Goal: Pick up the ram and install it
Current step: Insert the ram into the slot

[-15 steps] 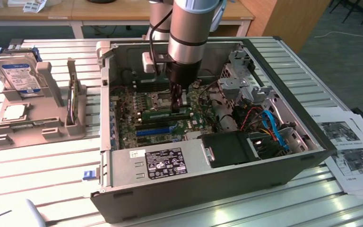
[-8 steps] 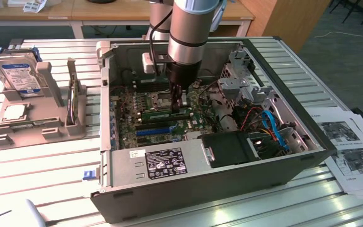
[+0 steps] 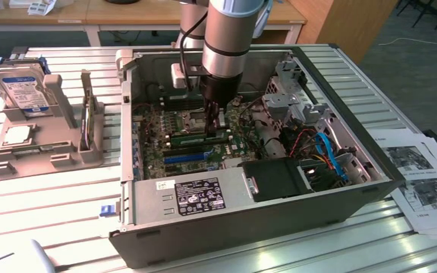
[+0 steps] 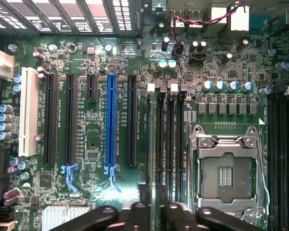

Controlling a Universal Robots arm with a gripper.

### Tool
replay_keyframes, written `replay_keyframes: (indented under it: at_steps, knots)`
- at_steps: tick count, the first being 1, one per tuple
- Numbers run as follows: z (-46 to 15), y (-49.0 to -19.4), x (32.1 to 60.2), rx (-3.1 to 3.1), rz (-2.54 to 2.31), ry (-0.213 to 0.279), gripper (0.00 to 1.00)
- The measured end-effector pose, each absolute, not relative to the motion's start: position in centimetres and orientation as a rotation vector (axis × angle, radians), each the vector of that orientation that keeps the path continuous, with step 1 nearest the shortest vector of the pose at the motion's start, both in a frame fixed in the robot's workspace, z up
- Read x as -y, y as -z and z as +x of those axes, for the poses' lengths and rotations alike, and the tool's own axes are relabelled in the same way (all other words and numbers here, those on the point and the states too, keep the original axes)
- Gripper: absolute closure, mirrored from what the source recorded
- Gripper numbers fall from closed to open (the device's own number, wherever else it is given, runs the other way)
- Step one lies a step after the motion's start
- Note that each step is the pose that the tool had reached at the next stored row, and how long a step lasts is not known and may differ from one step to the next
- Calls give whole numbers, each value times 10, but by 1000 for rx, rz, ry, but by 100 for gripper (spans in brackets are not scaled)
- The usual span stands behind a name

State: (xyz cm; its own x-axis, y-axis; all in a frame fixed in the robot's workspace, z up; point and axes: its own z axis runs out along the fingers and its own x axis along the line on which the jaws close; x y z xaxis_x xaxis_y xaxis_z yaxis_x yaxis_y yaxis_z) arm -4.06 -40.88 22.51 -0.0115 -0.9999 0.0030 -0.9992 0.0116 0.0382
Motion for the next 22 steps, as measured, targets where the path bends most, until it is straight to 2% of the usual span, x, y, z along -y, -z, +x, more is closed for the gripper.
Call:
replay_keyframes:
  at_steps: [2,3,10,22]
  knots:
    - [-41,-225,409,2213,2188,39,82]
    - [-41,-225,409,2213,2188,39,75]
    - [-41,-227,409,2213,2188,39,75]
    - [-41,-270,409,2213,2188,39,75]
